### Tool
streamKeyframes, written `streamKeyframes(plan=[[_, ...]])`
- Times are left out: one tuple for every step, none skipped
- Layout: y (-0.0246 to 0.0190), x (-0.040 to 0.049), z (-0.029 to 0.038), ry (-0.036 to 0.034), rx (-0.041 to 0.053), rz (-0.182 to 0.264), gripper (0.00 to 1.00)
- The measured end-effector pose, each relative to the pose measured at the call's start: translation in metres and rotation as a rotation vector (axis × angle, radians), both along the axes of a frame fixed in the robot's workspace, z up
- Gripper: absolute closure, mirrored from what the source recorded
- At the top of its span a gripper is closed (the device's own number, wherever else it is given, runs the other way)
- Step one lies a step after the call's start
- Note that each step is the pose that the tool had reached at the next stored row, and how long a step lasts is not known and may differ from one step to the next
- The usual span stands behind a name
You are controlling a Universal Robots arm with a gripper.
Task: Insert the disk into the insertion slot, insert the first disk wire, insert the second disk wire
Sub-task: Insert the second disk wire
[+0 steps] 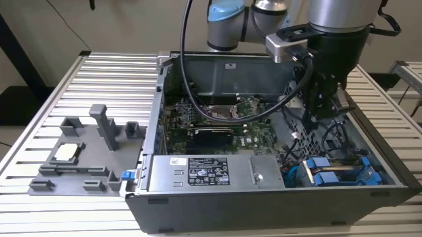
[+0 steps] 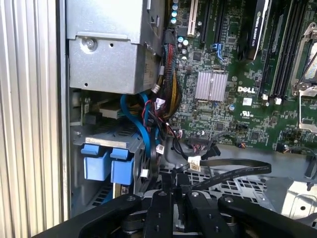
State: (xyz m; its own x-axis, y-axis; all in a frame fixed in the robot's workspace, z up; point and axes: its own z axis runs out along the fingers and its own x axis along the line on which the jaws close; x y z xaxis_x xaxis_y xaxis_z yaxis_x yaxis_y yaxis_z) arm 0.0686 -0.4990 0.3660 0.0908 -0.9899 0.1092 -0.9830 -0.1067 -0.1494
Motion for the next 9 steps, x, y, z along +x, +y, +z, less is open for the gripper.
streamKeyframes(plan=[[-0.0032, 0.001, -0.0001, 0.0014, 0.0001, 0.0, 0.84], [-0.0062, 0.002, -0.0001, 0.0026, 0.0, 0.0, 0.84], [-0.0094, 0.003, 0.0, 0.0041, -0.0001, 0.0, 0.84], [-0.0125, 0.0042, -0.0001, 0.0054, 0.0, 0.0, 0.84], [-0.0156, 0.0054, -0.0001, 0.0069, 0.0001, 0.0, 0.84], [-0.0187, 0.0067, -0.0001, 0.0083, 0.0001, 0.0, 0.84], [-0.0221, 0.0082, -0.0001, 0.0099, 0.0001, 0.0, 0.84], [-0.0253, 0.0095, -0.0002, 0.0113, 0.0001, 0.0, 0.84], [-0.0283, 0.0109, -0.0002, 0.0128, 0.0001, 0.0, 0.84]])
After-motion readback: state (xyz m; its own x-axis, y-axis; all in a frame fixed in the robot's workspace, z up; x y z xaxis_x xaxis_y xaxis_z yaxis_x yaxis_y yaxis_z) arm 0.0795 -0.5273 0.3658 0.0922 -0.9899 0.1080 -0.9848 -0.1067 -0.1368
